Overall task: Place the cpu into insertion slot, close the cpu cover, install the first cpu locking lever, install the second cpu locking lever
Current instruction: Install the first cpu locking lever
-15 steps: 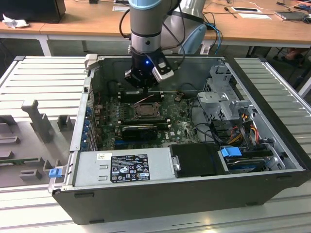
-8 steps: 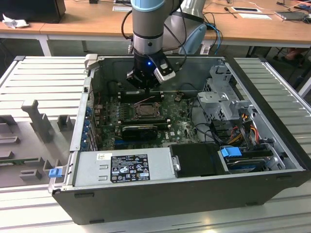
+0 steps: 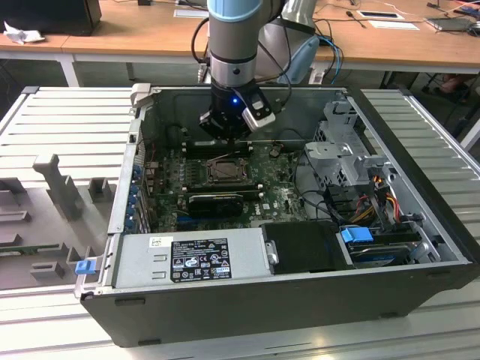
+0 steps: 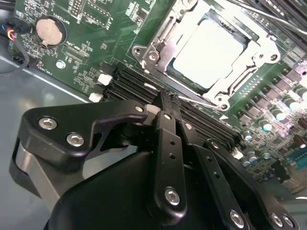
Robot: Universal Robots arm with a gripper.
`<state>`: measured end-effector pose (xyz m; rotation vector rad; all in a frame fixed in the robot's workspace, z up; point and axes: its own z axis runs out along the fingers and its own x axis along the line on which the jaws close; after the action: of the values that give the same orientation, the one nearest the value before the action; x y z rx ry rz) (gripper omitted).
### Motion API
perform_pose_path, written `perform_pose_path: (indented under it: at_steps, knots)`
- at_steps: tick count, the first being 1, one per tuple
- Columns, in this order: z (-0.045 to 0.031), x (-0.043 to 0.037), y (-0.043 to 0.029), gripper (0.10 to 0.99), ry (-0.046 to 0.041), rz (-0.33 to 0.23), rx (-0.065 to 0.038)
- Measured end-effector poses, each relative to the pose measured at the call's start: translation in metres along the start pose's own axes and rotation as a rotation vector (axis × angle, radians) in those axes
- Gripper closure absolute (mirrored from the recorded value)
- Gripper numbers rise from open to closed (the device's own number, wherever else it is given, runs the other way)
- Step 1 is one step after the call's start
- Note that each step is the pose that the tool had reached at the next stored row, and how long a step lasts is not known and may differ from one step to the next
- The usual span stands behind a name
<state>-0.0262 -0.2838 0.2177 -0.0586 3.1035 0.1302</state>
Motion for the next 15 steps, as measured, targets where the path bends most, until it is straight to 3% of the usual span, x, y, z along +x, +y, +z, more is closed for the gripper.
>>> perform_pose_path:
  at_steps: [15]
  knots:
    - [0.0073,-0.0022,-0.0007,0.98,0.0001,-0.001,0.0]
